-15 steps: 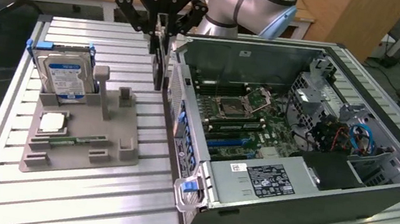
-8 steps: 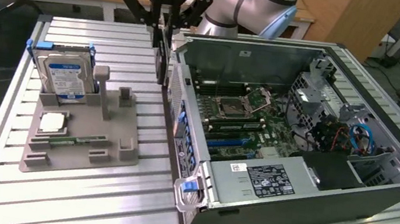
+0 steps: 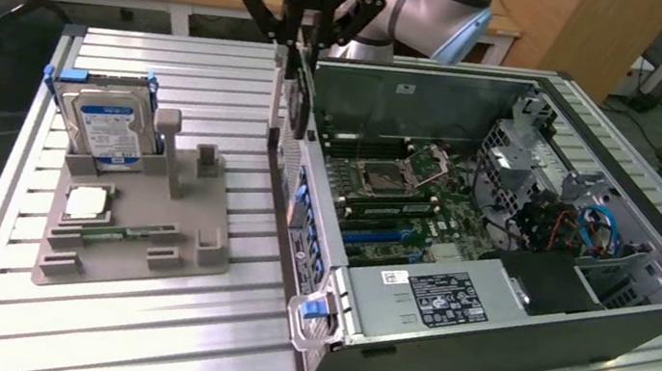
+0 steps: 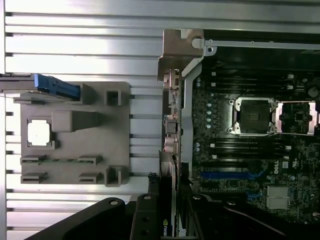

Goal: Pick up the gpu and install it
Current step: 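Pick up the gpu and move the gpu toward the slot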

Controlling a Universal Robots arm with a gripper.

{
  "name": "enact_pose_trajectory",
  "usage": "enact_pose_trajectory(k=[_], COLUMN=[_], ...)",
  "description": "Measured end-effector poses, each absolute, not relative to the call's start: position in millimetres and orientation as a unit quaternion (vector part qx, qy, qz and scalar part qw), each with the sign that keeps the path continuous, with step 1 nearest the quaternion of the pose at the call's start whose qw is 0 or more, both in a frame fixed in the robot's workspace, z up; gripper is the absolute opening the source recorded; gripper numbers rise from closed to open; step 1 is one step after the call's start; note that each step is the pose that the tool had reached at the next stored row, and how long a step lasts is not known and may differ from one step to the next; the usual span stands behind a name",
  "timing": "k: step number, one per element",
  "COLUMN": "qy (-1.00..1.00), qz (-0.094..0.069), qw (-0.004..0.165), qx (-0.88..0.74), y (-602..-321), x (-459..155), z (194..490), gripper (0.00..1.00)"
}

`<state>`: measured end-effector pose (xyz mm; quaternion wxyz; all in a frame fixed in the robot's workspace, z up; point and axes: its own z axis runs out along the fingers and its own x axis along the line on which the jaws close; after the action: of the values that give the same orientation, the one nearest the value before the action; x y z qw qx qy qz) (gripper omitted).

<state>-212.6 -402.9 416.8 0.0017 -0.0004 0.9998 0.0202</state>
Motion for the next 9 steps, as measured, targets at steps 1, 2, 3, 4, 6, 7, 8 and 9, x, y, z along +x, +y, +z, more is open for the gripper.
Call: enact_pose_trajectory(k=[1, 2, 3, 4, 6, 7, 8, 9], qy=[1.000, 1.000, 1.000, 1.000, 1.000, 1.000, 1.000, 1.000], qz=[0.020, 0.020, 0.020, 0.020, 0.020, 0.020, 0.020, 0.020], qw=[0.002, 0.002, 0.002, 0.002, 0.002, 0.002, 0.002, 0.002], qx=[0.000, 0.000, 0.000, 0.000, 0.000, 0.000, 0.000, 0.000], y=[-403, -403, -403, -403, -403, -403, -403, -403], x=[-208, -204, -199, -194, -185, -181, -176, -172], z=[417, 417, 417, 417, 417, 417, 417, 417], gripper=[0.26, 0.26, 0.26, 0.26, 0.26, 0.26, 0.26, 0.26])
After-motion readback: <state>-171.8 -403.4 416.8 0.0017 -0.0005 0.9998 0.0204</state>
